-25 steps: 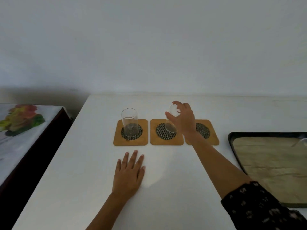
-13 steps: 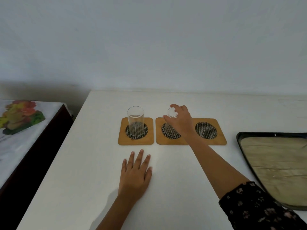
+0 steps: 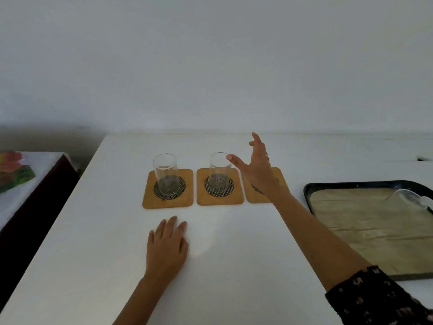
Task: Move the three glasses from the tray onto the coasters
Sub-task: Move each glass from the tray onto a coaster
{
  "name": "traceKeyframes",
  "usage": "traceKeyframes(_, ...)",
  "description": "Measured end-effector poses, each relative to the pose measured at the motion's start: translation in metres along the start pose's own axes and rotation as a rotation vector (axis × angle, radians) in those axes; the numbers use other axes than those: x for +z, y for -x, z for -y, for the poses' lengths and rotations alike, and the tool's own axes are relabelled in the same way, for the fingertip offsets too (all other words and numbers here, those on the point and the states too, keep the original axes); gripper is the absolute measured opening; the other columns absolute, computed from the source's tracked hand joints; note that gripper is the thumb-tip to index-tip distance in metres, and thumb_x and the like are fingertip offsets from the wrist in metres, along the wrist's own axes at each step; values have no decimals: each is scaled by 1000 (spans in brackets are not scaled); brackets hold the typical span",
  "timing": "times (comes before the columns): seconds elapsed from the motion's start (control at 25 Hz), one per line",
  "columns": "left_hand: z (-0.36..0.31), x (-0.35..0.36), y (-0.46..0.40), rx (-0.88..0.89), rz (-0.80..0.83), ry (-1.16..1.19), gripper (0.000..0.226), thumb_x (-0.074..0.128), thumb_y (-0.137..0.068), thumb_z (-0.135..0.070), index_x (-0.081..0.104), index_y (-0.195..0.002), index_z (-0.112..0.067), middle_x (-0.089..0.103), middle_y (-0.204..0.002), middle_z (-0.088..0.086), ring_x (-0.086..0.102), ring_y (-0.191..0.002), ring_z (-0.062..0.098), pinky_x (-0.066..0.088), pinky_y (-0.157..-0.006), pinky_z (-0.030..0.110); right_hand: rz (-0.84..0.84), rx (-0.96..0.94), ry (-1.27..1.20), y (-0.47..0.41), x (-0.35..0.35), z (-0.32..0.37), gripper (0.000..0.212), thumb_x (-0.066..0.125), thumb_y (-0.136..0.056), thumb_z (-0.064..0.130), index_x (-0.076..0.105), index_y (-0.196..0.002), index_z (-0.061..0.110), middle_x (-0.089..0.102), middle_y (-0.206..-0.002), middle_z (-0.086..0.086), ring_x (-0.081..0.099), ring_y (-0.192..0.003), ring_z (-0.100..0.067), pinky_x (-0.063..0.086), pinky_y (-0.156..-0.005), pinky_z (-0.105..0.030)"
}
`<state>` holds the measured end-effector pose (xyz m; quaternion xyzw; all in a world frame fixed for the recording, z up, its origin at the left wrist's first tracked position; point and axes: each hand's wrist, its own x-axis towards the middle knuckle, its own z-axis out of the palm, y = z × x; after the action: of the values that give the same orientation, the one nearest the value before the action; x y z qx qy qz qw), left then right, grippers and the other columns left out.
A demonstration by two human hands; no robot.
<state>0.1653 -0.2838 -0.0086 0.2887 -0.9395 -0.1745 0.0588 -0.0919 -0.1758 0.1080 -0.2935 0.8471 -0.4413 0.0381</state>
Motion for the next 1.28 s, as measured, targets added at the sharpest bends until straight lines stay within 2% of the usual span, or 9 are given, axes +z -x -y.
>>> traceKeyframes(0.12,-20,3,4,-8,-42,36,51,32,-84,-33,52,-128,-16,45,-143,12,37,-135,30,28,-112,54,-106,9,72,9,-53,-24,90,57,-81,59,15,-146,15,39,-140,-12,36,-130,-28,28,-106,-49)
traceKeyframes(0.32,-71,22,-7,147,23,-12,59,20,-87,-42,42,-137,-19,26,-155,10,16,-145,30,17,-115,50,-338,121,348,21,-172,-84,70,63,-85,43,35,-138,8,43,-137,-20,33,-130,-39,31,-104,-53)
traceKeyframes(0.4,-93,26,-15,208,10,-9,67,12,-86,-47,45,-136,-17,30,-153,14,20,-143,34,21,-113,53,-397,252,429,33,-220,-112,71,66,-82,46,39,-136,8,40,-139,-23,29,-132,-42,29,-105,-57)
traceKeyframes(0.52,-113,35,-19,266,24,-11,82,-2,-85,-60,46,-135,-16,33,-151,16,24,-141,36,24,-112,55,-329,513,537,59,-275,-156,83,62,-73,66,41,-135,15,39,-140,-23,30,-132,-44,31,-104,-60)
traceKeyframes(0.64,-118,47,-15,248,41,-27,83,-5,-83,-61,37,-141,-19,26,-154,12,20,-143,32,19,-115,52,-146,631,402,87,-302,-191,87,59,-62,78,46,-128,23,43,-139,-21,41,-127,-41,39,-101,-56)
traceKeyframes(0.76,-117,51,-14,230,47,-18,72,4,-84,-52,32,-142,-22,23,-156,9,18,-144,29,17,-115,50,-102,585,196,104,-304,-207,87,70,-68,62,36,-139,23,42,-143,-14,43,-128,-33,41,-98,-45)
traceKeyframes(0.84,-116,53,-14,235,44,-16,70,5,-84,-51,32,-143,-23,23,-156,8,17,-144,28,17,-116,49,-126,546,121,110,-299,-212,85,75,-70,53,35,-140,28,42,-143,-8,45,-125,-27,44,-98,-49)
traceKeyframes(1.12,-114,56,-16,230,39,6,68,6,-86,-52,29,-143,-24,21,-157,6,14,-145,25,13,-116,45,-427,477,55,101,-286,-202,72,79,-67,40,46,-129,23,60,-115,-1,58,-107,-21,51,-93,-45)
traceKeyframes(1.28,-113,58,-17,238,29,-7,71,2,-87,-58,29,-143,-25,19,-156,4,16,-145,26,13,-116,44,-472,324,58,53,-264,-159,78,82,-67,39,41,-129,16,63,-114,-15,58,-107,-27,41,-87,-31)
